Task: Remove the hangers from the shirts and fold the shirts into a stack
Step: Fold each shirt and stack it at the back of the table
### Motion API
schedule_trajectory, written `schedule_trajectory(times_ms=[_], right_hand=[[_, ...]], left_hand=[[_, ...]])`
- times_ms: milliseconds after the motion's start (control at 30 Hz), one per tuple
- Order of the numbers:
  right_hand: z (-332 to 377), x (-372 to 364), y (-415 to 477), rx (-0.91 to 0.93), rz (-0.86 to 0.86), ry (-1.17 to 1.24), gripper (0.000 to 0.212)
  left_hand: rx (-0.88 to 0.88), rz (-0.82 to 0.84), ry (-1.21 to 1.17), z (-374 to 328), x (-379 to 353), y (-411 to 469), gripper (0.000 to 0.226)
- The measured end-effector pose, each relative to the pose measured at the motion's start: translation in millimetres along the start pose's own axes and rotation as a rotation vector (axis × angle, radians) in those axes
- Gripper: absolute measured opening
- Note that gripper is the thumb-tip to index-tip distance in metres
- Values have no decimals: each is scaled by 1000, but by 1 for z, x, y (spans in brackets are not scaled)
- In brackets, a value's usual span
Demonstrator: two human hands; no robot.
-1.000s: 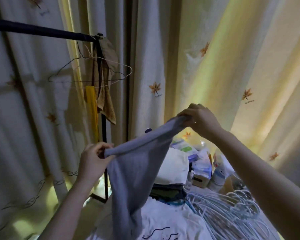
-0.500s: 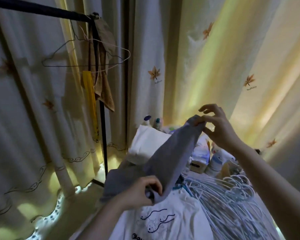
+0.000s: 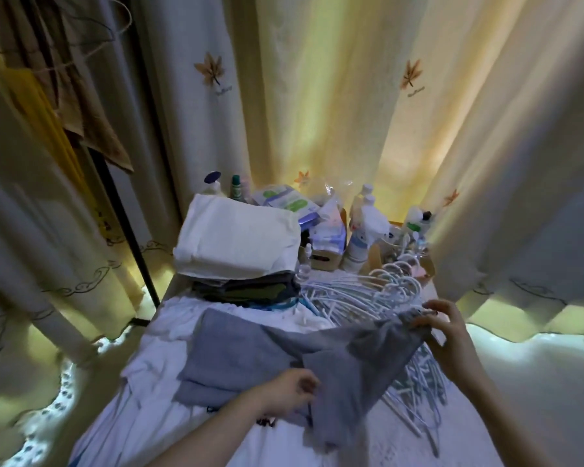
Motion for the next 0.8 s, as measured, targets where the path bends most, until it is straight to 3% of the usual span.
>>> schedule_trajectory(times_ms=[133, 167, 267, 400, 567, 633, 700, 800], right_hand=[[-19, 0, -12, -83, -27, 17, 37], [-27, 1, -15, -112, -40, 18, 37], [-55, -3, -23, -216, -47, 30, 38], [-77, -17, -30, -324, -5, 66, 32], [-88, -24, -30, -348, 17, 92, 30], [-92, -26, -31, -359, 30, 98, 31], [-97, -28, -32, -385, 56, 114, 33], [-110, -33, -36, -464, 58, 149, 31]], left_hand=[[212, -374, 51, 63, 47, -13, 25], [264, -399, 108, 86, 53, -23, 27], [231, -310, 366, 118, 57, -41, 30], [134, -274, 497, 118, 54, -43, 34], [14, -430, 632, 94, 61, -44, 11], [-22, -450, 641, 88, 66, -45, 7], [-36, -344, 578, 89, 68, -45, 13], [-34, -162, 294, 91, 73, -50, 7]])
Point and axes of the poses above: each hand's wrist, its own y-axis towards the middle knuckle, its own x-axis out of the back of the hand, z = x × y, the point moved 8 cm from there along y, towards the middle knuckle, and after that the axes turned 7 degrees about y, right-handed, at the moved point
